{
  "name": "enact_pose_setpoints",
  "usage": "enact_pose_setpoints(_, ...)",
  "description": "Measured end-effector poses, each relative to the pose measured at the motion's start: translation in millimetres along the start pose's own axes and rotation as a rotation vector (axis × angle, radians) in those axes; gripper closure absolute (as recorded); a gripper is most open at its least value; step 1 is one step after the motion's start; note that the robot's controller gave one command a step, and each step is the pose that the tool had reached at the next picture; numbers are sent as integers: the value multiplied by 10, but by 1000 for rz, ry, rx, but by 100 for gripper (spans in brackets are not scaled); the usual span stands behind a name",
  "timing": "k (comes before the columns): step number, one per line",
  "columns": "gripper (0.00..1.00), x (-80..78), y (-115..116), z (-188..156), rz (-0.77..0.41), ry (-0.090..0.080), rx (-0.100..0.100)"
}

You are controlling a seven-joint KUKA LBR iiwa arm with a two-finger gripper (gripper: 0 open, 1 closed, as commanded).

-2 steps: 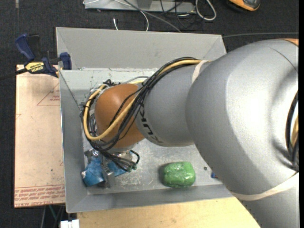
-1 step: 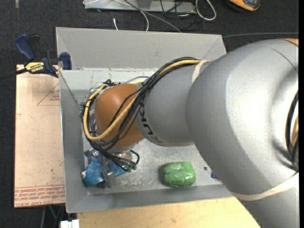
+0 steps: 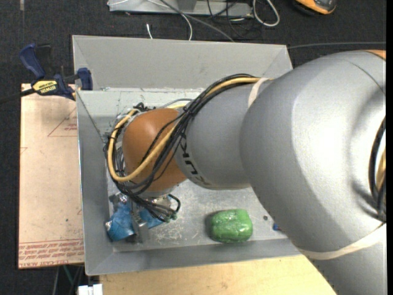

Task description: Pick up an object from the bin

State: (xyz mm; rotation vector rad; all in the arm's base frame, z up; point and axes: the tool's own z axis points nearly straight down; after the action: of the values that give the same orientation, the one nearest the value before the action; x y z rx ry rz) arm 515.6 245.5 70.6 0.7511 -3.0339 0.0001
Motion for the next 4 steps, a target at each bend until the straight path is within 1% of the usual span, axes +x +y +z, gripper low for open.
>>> enact_pose_setpoints(1,100,0,0,-1,0,0,0)
enact_pose_setpoints(2,100,30,6,-224,8,4,-1)
enact_pose_setpoints(3,100,53,7,-324,-130,-2,-1)
enact_pose_setpoints(4,100,98,-53,-3,-337,-4,-1)
